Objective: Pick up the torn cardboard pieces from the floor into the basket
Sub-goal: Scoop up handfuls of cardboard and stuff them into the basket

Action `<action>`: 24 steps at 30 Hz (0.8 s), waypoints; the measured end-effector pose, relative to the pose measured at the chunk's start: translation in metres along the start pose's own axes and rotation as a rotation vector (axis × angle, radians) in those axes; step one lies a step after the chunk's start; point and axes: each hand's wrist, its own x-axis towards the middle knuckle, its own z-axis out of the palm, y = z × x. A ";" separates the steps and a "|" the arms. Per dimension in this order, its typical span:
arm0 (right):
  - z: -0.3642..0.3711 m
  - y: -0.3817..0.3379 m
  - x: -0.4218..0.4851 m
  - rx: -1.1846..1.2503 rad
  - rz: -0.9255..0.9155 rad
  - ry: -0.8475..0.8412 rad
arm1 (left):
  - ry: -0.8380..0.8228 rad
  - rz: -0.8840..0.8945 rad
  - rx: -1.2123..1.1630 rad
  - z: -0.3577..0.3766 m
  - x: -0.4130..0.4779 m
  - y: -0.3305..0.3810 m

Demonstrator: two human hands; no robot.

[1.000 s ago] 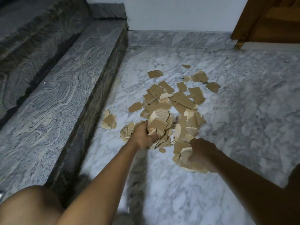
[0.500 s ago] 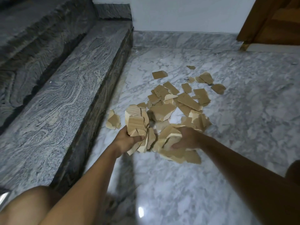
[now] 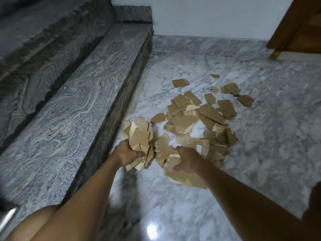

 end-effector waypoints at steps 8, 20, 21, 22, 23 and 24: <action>-0.065 0.064 -0.029 -0.065 0.124 -0.059 | -0.332 0.042 0.378 0.011 0.004 0.035; -0.020 0.117 -0.079 -0.106 0.278 0.076 | -0.244 0.403 0.673 0.126 -0.018 0.036; -0.027 0.120 -0.078 -0.080 0.288 0.030 | -0.274 0.381 0.613 0.124 -0.019 0.033; -0.034 0.123 -0.074 -0.039 0.290 -0.017 | -0.295 0.349 0.549 0.121 -0.019 0.030; -0.043 0.125 -0.069 0.004 0.280 -0.043 | -0.295 0.308 0.477 0.116 -0.019 0.028; -0.054 0.124 -0.064 0.040 0.265 -0.043 | -0.272 0.267 0.385 0.110 -0.019 0.026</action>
